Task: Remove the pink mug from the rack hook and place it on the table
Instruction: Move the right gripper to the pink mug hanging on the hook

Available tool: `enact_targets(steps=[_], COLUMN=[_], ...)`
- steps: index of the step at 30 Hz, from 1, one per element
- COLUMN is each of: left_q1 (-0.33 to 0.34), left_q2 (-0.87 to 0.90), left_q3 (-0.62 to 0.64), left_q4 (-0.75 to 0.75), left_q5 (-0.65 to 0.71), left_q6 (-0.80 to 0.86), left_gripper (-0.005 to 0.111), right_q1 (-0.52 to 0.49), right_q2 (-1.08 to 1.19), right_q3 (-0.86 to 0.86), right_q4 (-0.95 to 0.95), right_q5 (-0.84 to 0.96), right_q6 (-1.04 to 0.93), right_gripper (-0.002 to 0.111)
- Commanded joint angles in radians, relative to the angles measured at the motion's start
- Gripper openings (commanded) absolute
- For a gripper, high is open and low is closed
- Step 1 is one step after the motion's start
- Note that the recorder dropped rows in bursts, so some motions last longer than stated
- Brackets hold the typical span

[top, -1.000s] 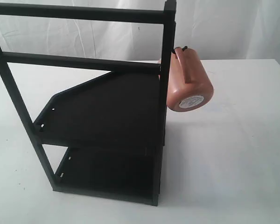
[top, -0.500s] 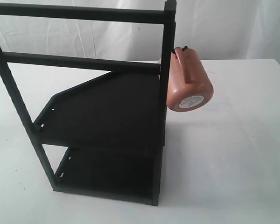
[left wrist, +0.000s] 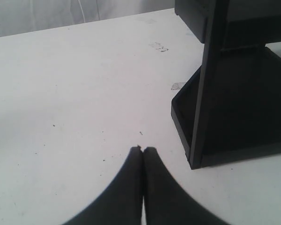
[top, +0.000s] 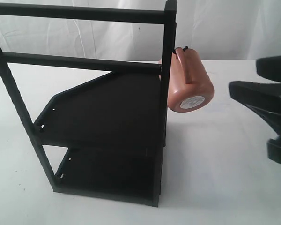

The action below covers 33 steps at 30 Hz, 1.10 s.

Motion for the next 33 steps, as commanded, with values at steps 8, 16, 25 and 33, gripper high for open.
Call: enact_targets(steps=[8,16,25,33], left_q1=[0.003,0.003,0.003,0.003], left_q2=[-0.005,-0.005,-0.005,-0.005], left_q3=[0.005,0.005,0.005,0.005], left_q4=[-0.002,-0.002,-0.002,-0.002], left_q5=[-0.001,-0.001,-0.001,-0.001], left_q6=[-0.006,-0.006,-0.006,-0.006], left_gripper=[0.0,0.0,0.0,0.0], right_q1=[0.047,0.047,0.047,0.047], right_q2=[0.334,0.419,0.474,0.497], right_q3=[-0.065,-0.119,-0.13,-0.13], right_q4=[0.424,0.451,0.487,0.487], right_q5=[-0.196,-0.214,-0.24,-0.268], right_q6=[-0.55,-0.558,-0.558,-0.558], right_gripper=[0.051,0.051,0.051,0.05])
